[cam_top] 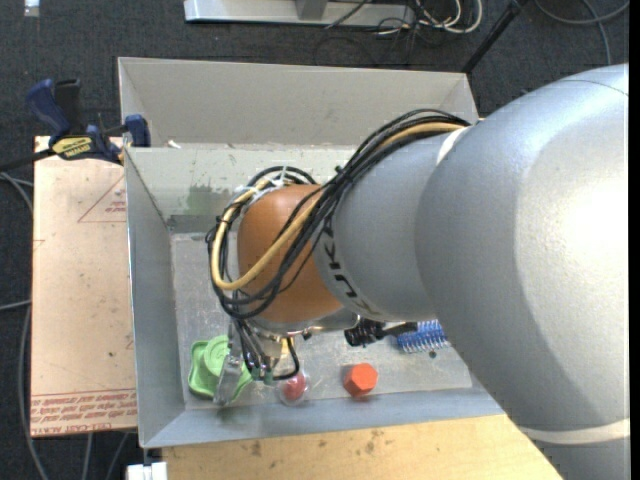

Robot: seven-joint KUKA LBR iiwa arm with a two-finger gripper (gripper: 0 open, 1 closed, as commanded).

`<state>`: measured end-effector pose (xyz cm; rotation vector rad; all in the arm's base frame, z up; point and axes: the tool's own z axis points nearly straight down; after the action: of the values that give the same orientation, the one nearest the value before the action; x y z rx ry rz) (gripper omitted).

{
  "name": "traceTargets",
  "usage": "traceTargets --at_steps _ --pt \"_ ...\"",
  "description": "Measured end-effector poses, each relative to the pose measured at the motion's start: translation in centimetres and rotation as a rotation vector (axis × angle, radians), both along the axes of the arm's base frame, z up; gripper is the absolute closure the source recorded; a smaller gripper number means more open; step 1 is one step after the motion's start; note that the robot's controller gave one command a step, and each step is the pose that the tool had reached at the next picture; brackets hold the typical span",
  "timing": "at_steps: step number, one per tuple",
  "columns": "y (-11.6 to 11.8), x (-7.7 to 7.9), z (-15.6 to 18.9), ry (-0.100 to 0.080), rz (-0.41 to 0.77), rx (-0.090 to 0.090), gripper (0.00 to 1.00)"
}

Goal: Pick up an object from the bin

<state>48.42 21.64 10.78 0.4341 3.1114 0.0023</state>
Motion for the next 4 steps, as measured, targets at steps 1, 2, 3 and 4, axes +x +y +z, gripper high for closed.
traceTargets --at_steps 1,2,3,4 --pt "0.6 0.1 -3.1 -0.016 -0.119 0.005 0.0" --pt "0.7 0.2 -3.1 -0.016 -0.107 0.006 0.0" --pt "0.8 0.3 -3.0 -0.016 -0.107 0.008 1.0" --pt "0.9 0.5 4.1 -0.007 -0.104 0.003 1.0"
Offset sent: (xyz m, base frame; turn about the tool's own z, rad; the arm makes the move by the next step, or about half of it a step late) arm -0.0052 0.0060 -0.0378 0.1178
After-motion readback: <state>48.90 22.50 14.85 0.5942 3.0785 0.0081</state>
